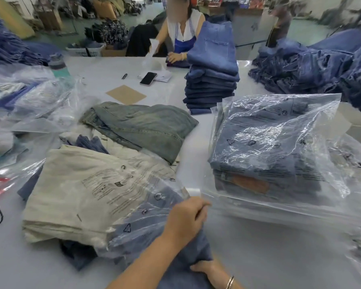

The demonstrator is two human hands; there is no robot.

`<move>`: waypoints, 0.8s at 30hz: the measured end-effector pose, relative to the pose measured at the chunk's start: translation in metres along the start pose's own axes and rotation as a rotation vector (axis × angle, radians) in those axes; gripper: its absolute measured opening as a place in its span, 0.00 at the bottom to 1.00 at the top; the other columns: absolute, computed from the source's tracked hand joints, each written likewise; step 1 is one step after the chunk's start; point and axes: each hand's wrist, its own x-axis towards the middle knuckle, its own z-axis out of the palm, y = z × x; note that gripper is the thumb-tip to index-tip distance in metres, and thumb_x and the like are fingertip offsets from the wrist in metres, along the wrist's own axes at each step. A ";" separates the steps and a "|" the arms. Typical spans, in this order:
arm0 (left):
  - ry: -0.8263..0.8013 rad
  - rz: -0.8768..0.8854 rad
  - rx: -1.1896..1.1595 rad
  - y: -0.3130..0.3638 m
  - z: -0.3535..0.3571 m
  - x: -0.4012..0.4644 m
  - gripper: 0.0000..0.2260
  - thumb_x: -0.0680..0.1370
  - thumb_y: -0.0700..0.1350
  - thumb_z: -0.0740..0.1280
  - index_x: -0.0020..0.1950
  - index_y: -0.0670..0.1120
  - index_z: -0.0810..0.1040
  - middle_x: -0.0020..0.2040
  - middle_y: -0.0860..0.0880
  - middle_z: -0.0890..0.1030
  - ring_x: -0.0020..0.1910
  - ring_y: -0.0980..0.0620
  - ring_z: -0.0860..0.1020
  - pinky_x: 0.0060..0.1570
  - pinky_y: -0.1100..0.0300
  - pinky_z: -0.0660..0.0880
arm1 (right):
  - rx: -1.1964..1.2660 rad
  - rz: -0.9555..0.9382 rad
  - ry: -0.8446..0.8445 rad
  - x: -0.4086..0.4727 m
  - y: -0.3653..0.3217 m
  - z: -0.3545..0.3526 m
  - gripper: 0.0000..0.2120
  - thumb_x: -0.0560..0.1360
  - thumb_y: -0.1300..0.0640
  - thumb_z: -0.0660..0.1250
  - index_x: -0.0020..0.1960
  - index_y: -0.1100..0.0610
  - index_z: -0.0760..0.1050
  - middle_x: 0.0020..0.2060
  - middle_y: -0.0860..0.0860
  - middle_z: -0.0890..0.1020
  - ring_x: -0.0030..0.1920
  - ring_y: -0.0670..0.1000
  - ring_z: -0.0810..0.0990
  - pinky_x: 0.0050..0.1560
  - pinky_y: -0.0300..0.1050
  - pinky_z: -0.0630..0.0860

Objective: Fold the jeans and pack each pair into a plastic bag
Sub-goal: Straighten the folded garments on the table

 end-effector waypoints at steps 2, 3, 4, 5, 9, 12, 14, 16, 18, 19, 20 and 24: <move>-0.063 0.137 0.007 0.004 -0.002 -0.026 0.08 0.77 0.45 0.64 0.52 0.49 0.82 0.42 0.53 0.79 0.40 0.57 0.76 0.39 0.67 0.71 | 0.258 -0.045 0.002 0.012 0.003 -0.009 0.12 0.74 0.74 0.62 0.56 0.66 0.74 0.54 0.61 0.80 0.45 0.50 0.81 0.38 0.35 0.78; -0.089 0.139 0.001 0.000 -0.004 -0.040 0.09 0.77 0.44 0.64 0.54 0.50 0.81 0.43 0.54 0.79 0.42 0.58 0.77 0.41 0.67 0.72 | 0.396 0.028 0.100 0.015 0.003 -0.017 0.15 0.71 0.75 0.65 0.57 0.69 0.74 0.52 0.62 0.80 0.45 0.50 0.80 0.33 0.32 0.77; -0.079 0.087 -0.012 -0.007 -0.006 -0.054 0.10 0.78 0.43 0.65 0.57 0.51 0.81 0.47 0.55 0.80 0.45 0.59 0.78 0.45 0.67 0.74 | 0.548 0.037 0.021 0.020 0.011 -0.020 0.16 0.70 0.74 0.68 0.57 0.74 0.73 0.49 0.66 0.80 0.45 0.52 0.81 0.31 0.34 0.77; -0.017 0.001 -0.040 -0.014 -0.010 -0.066 0.12 0.77 0.42 0.65 0.59 0.52 0.79 0.50 0.56 0.81 0.49 0.60 0.78 0.50 0.64 0.75 | 0.688 0.023 0.007 0.023 0.021 -0.023 0.16 0.70 0.71 0.69 0.56 0.76 0.73 0.45 0.66 0.82 0.42 0.53 0.82 0.31 0.37 0.78; 0.476 -0.419 0.299 -0.048 -0.033 -0.108 0.14 0.72 0.47 0.64 0.52 0.43 0.84 0.55 0.41 0.79 0.51 0.38 0.79 0.51 0.45 0.75 | 0.778 0.030 0.076 0.024 0.033 -0.034 0.14 0.78 0.56 0.63 0.53 0.67 0.78 0.44 0.61 0.83 0.53 0.57 0.79 0.50 0.44 0.76; 0.676 -0.908 0.179 -0.072 -0.045 -0.130 0.21 0.69 0.45 0.74 0.56 0.33 0.79 0.56 0.29 0.76 0.53 0.29 0.76 0.52 0.36 0.74 | 0.823 0.148 -0.024 0.013 0.040 -0.041 0.17 0.68 0.54 0.71 0.50 0.65 0.81 0.53 0.63 0.82 0.53 0.59 0.82 0.50 0.53 0.76; 0.718 -1.240 -0.287 -0.070 -0.049 -0.135 0.29 0.70 0.44 0.76 0.63 0.30 0.71 0.58 0.32 0.76 0.54 0.35 0.77 0.55 0.45 0.75 | 0.816 0.142 -0.101 0.003 0.043 -0.039 0.28 0.56 0.49 0.81 0.50 0.64 0.81 0.50 0.62 0.83 0.47 0.59 0.84 0.46 0.53 0.79; 0.623 -1.404 -0.679 -0.061 -0.047 -0.133 0.22 0.73 0.42 0.74 0.60 0.32 0.71 0.55 0.38 0.76 0.43 0.43 0.81 0.43 0.53 0.78 | 0.778 0.077 -0.096 0.003 0.047 -0.031 0.39 0.46 0.51 0.86 0.54 0.63 0.80 0.49 0.57 0.84 0.47 0.52 0.84 0.47 0.48 0.78; 0.467 -1.399 -0.836 -0.056 -0.041 -0.130 0.13 0.74 0.45 0.72 0.51 0.37 0.75 0.51 0.38 0.80 0.39 0.46 0.82 0.40 0.54 0.78 | 0.755 0.120 -0.110 0.003 0.045 -0.016 0.35 0.56 0.57 0.81 0.60 0.66 0.75 0.52 0.60 0.83 0.52 0.57 0.82 0.53 0.52 0.75; 0.426 -1.379 -0.910 -0.057 -0.039 -0.128 0.12 0.75 0.44 0.71 0.52 0.38 0.76 0.51 0.38 0.82 0.42 0.44 0.82 0.43 0.52 0.79 | 0.756 0.157 -0.156 0.003 0.041 -0.009 0.31 0.61 0.63 0.76 0.62 0.69 0.74 0.54 0.64 0.81 0.54 0.61 0.80 0.55 0.55 0.74; 0.404 -1.364 -1.003 -0.056 -0.040 -0.126 0.11 0.75 0.42 0.71 0.53 0.39 0.77 0.49 0.38 0.83 0.42 0.44 0.83 0.42 0.52 0.79 | 0.766 0.191 -0.207 0.002 0.035 -0.002 0.28 0.63 0.67 0.72 0.62 0.72 0.73 0.56 0.67 0.79 0.55 0.64 0.79 0.55 0.56 0.74; 0.317 -1.316 -1.254 -0.049 -0.051 -0.123 0.15 0.68 0.46 0.72 0.53 0.41 0.82 0.40 0.43 0.85 0.32 0.49 0.83 0.27 0.60 0.77 | 0.873 0.140 -0.267 0.004 0.016 0.017 0.30 0.54 0.65 0.74 0.53 0.77 0.76 0.51 0.71 0.79 0.46 0.67 0.82 0.48 0.56 0.78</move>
